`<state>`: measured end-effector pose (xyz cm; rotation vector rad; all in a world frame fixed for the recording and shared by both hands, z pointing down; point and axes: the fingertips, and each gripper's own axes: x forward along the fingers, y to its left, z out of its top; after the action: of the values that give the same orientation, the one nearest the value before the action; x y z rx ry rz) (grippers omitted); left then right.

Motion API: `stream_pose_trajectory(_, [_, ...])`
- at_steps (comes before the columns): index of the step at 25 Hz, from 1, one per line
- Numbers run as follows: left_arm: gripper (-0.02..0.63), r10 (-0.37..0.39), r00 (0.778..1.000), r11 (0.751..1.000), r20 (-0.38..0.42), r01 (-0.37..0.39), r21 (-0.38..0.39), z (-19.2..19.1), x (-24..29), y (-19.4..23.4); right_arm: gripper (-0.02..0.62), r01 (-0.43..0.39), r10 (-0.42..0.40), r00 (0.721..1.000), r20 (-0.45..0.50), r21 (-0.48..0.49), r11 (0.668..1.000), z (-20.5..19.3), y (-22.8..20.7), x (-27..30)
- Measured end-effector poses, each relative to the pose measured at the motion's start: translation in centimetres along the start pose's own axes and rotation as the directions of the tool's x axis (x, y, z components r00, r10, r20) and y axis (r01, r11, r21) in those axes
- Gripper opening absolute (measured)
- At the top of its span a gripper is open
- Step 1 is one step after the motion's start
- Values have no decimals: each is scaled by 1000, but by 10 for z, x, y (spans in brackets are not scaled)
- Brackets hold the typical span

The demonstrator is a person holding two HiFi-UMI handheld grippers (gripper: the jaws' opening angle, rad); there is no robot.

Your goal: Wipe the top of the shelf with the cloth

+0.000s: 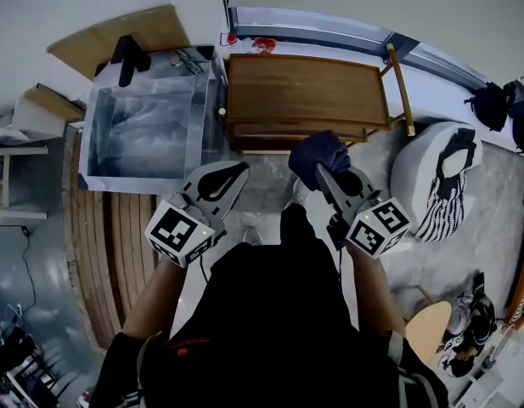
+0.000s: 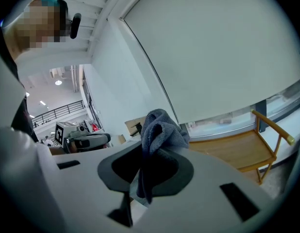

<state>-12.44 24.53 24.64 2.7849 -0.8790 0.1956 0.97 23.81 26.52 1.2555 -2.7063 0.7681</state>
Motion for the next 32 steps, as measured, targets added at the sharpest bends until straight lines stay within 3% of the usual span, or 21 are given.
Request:
stream_pose_trajectory(7, [23, 65, 997, 997, -40, -67, -47, 17, 78, 33, 48, -45, 45, 998, -35, 4, 999, 36, -80, 26])
stream_pose_trajectory(15, [23, 136, 989, 990, -55, -137, -10, 37, 156, 68, 48, -100, 102, 992, -75, 21, 995, 71, -163, 46])
stream_pose_trajectory(20, [23, 192, 977, 979, -93, -197, -45, 48, 197, 85, 48, -131, 133, 986, -96, 25, 991, 91, -209, 54])
stream_pose_trajectory(32, [23, 216, 968, 973, -130, -224, -47, 48, 254, 110, 48, -159, 164, 978, -130, 42, 986, 107, -275, 81])
